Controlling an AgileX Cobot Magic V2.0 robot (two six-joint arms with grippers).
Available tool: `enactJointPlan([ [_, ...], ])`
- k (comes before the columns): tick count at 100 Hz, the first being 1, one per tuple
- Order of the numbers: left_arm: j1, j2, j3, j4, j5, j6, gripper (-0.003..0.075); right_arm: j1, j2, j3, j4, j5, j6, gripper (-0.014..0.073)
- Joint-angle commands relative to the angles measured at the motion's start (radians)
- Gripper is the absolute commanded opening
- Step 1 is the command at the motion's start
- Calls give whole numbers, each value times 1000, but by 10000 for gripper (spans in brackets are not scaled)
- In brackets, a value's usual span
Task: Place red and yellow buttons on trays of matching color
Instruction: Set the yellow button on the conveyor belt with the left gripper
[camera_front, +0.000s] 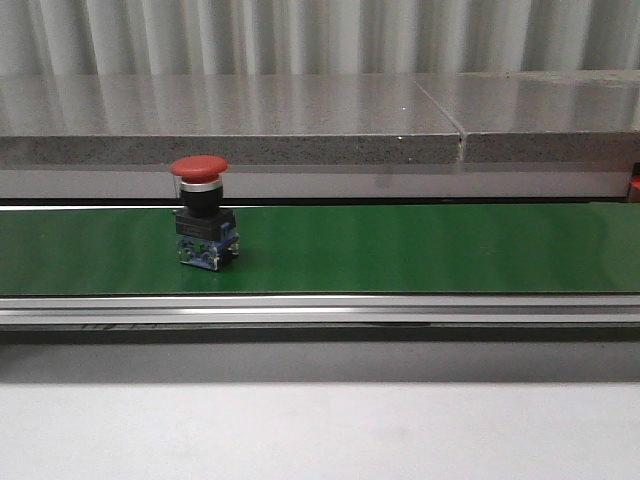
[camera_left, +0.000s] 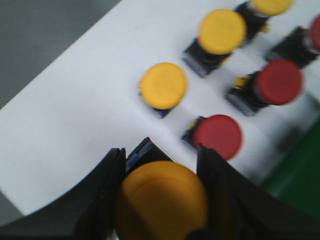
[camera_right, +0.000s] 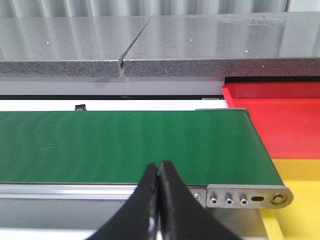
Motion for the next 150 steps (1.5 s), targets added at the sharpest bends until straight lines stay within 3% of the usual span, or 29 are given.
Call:
enactJointPlan([
  [1,-66,-74,-28,-58,-23,70,-20,2,-16,1,-9,-80,1,-67],
  [21,-233,-85,-49,-169,22,219,-20,2,-16,1,-9,-80,1,-67],
  [40,-336,-29,-103,-170,11,222,-20,2,-16,1,-9,-80,1,-67],
  [95,-362,199,-195,-172,15,259,-6,2,-16,1,-9,-80,1,-67],
  [107,-362,200,-195,-172,22,268,122,2,-16,1,-9,-80,1,-67],
  [124,-362,198,-195,-178,30,268,461,2,-16,1,-9,-80,1,-67],
  [129,-362,193,-195,-184,32,268,528,2,-16,1,-9,-80,1,-67],
  [136,-362,176,-196,-197,30,274,566,2,-16,1,-9,-80,1,-67],
  [150,-384,105,-196,-197,12,296,566,2,-16,1,-9,-80,1,-67],
])
